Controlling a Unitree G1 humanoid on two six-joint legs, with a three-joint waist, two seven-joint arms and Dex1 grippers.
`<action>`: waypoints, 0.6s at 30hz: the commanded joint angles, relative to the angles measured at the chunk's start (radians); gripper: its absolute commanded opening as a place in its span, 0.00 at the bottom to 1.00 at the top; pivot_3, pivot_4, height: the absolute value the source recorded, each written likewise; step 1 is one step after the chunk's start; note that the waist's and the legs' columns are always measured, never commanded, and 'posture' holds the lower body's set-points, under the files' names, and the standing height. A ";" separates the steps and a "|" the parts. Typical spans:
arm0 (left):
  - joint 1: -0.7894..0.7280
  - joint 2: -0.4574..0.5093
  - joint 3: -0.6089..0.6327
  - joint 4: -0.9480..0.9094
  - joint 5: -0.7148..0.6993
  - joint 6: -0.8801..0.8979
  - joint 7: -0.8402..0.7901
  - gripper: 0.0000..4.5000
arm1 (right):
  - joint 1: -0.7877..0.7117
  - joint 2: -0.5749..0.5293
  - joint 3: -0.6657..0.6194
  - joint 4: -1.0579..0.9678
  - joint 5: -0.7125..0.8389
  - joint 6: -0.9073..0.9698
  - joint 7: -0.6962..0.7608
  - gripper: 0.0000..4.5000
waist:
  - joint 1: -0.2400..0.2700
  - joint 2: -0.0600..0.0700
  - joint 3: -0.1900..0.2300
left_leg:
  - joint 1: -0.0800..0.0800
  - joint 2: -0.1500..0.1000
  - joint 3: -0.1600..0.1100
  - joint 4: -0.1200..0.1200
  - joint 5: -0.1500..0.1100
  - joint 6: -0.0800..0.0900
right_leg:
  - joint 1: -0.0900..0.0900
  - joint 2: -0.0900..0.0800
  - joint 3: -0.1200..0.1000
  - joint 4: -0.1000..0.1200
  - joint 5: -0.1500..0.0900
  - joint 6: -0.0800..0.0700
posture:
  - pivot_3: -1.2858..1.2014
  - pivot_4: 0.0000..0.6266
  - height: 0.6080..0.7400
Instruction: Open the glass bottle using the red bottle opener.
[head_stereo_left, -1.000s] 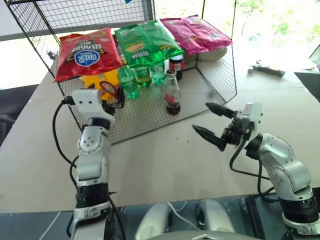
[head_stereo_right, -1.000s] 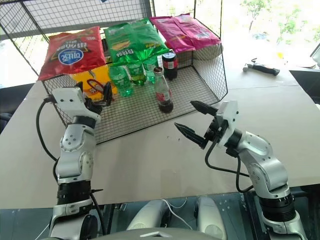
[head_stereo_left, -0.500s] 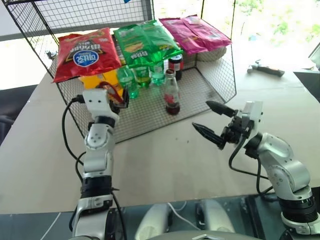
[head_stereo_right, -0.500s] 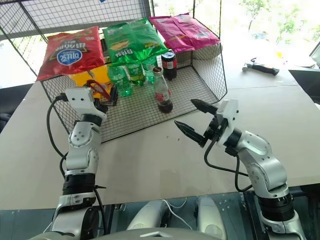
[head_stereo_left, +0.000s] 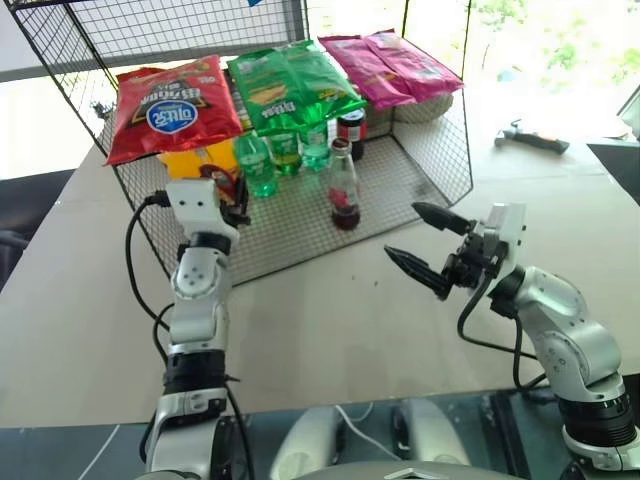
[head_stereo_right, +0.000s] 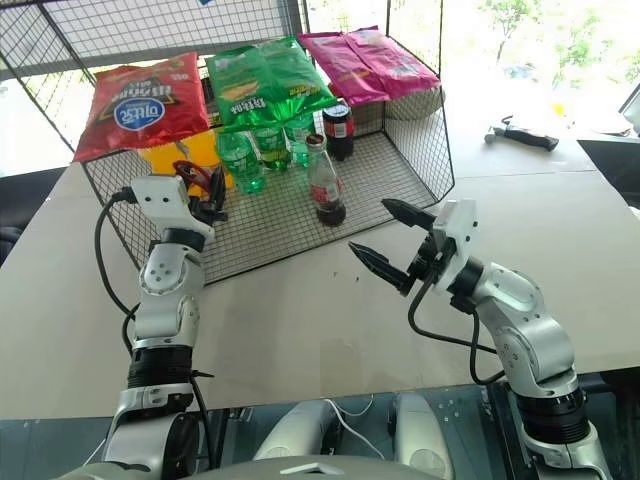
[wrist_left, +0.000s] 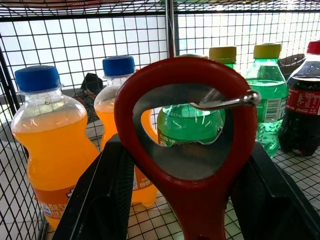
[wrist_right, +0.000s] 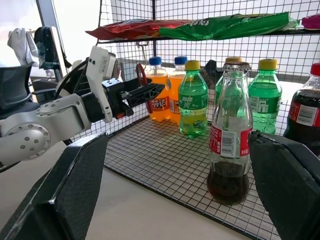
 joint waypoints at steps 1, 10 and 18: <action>-0.001 -0.004 -0.001 -0.054 0.001 -0.044 0.003 0.45 | 0.000 -0.004 -0.006 -0.033 0.003 -0.016 0.004 1.00 | 0.000 0.000 0.000 | 0.000 0.000 0.000 0.000 0.000 0.000 | 0.000 0.000 0.000 0.000 0.000 0.000 | 0.52 0.24 0.96; 0.076 -0.016 -0.021 -0.226 0.000 -0.001 -0.006 0.45 | 0.005 -0.011 -0.011 -0.026 -0.002 -0.017 0.016 1.00 | 0.000 0.000 0.000 | 0.000 0.000 0.000 0.000 0.000 0.000 | 0.000 0.000 0.000 0.000 0.000 0.000 | 0.52 0.24 0.96; 0.197 -0.029 -0.050 -0.413 -0.035 0.121 -0.020 0.45 | 0.001 -0.014 -0.013 -0.017 -0.005 -0.017 0.026 1.00 | 0.000 0.000 0.000 | 0.000 0.000 0.000 0.000 0.000 0.000 | 0.000 0.000 0.000 0.000 0.000 0.000 | 0.52 0.24 0.96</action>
